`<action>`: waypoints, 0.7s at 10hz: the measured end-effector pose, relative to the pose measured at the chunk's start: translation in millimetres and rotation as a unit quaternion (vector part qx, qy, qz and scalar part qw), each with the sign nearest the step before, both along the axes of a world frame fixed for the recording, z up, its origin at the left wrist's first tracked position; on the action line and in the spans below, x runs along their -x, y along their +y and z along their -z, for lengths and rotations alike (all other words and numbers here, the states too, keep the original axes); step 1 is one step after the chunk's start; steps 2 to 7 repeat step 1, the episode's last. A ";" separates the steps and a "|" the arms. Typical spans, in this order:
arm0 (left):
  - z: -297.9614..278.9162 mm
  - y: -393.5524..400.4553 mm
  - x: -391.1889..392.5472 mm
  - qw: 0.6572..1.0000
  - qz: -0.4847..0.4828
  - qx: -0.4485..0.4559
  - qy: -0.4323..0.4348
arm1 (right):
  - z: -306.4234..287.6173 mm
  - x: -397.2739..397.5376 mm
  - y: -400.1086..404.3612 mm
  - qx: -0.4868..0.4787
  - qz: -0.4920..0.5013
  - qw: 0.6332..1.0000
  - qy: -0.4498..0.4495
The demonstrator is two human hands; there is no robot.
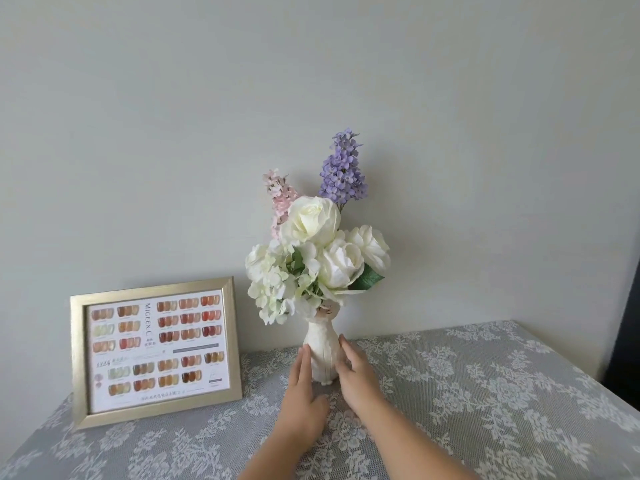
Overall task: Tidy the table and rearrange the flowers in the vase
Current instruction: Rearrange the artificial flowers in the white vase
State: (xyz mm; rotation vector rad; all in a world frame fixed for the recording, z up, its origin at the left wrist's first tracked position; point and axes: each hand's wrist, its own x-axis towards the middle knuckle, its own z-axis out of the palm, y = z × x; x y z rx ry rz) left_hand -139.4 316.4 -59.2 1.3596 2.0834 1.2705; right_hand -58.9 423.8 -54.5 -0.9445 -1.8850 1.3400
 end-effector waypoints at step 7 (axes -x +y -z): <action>-1.8 -14.9 3.4 0.998 -0.016 0.018 0.065 | -21.2 -19.6 -3.9 0.033 0.050 0.998 0.032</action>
